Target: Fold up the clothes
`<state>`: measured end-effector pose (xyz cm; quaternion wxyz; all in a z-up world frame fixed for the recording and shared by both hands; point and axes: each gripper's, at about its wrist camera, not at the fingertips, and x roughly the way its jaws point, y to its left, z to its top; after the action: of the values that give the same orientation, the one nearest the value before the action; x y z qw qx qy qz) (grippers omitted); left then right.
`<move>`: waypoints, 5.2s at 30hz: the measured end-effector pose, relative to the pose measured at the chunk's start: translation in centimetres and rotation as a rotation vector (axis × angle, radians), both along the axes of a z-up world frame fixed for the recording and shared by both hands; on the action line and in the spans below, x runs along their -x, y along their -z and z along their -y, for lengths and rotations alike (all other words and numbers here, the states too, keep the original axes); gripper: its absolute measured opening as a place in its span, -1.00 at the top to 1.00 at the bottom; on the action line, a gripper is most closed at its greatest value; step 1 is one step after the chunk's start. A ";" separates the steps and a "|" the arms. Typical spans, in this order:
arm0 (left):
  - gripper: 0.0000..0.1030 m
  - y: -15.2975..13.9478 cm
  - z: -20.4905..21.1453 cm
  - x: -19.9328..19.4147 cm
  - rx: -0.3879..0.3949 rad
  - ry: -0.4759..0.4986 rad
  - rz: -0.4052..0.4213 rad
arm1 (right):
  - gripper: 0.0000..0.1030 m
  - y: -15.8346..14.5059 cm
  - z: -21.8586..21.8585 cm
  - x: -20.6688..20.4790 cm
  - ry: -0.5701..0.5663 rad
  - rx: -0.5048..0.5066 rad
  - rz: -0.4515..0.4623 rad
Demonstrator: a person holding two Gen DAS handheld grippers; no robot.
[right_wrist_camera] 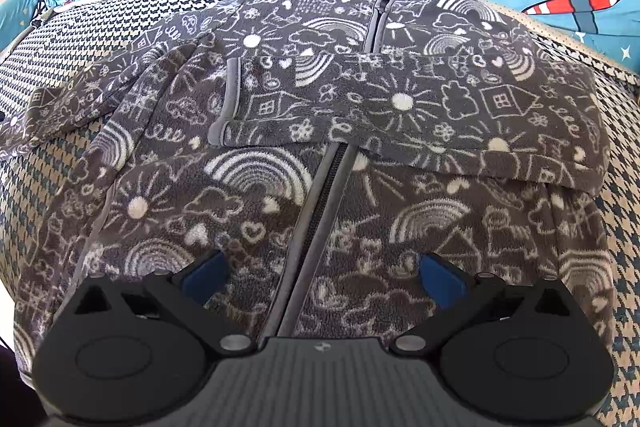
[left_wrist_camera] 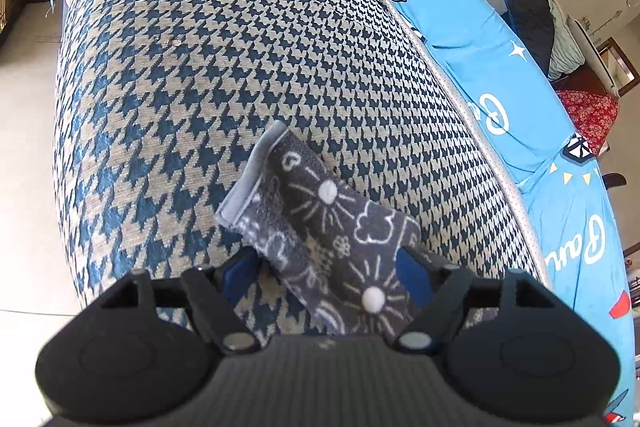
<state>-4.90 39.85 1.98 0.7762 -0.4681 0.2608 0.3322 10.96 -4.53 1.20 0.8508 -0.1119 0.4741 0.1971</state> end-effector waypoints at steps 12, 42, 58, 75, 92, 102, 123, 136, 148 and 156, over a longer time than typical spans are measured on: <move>0.73 0.6 -1.3 -0.5 -0.056 -0.073 -0.065 | -1.00 0.1 -0.3 -0.1 -0.002 0.015 0.012; 0.83 -4.2 16.1 -12.6 0.021 0.583 0.376 | -1.00 -0.4 0.6 -0.6 0.011 -0.044 0.003; -0.69 -2.9 18.4 -13.7 0.031 0.678 0.254 | -1.00 -2.0 3.2 -1.9 0.100 -0.340 -0.036; -0.92 -3.0 15.8 -12.6 -0.094 0.523 0.094 | -0.98 -1.8 1.0 -4.4 -0.003 -0.608 0.048; -0.92 -2.8 15.7 -13.0 -0.061 0.556 0.100 | -0.98 0.7 -3.0 -7.8 -0.034 -0.492 0.129; -0.92 -2.6 15.4 -13.0 -0.040 0.558 0.099 | -0.98 1.2 -3.6 -8.1 -0.031 -0.462 0.185; -0.92 -2.3 15.2 -13.0 -0.044 0.555 0.081 | 0.09 1.0 -4.9 -8.1 -0.111 -0.462 0.148; -0.92 -2.4 15.0 -12.9 -0.045 0.542 0.089 | 0.79 -0.6 -5.3 -7.6 -0.144 -0.463 0.196; -0.92 -2.7 16.9 -13.8 -0.046 0.583 0.117 | 0.79 -6.1 -1.2 -8.4 -0.029 -0.588 0.330; -0.92 -2.6 18.8 -14.6 -0.051 0.620 0.117 | 0.79 -8.5 4.3 -9.3 0.133 -0.594 0.413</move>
<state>9.69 21.04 4.61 0.8656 -0.3651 0.3377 0.0585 20.22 -8.80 9.69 0.9348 0.1337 0.2208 0.2440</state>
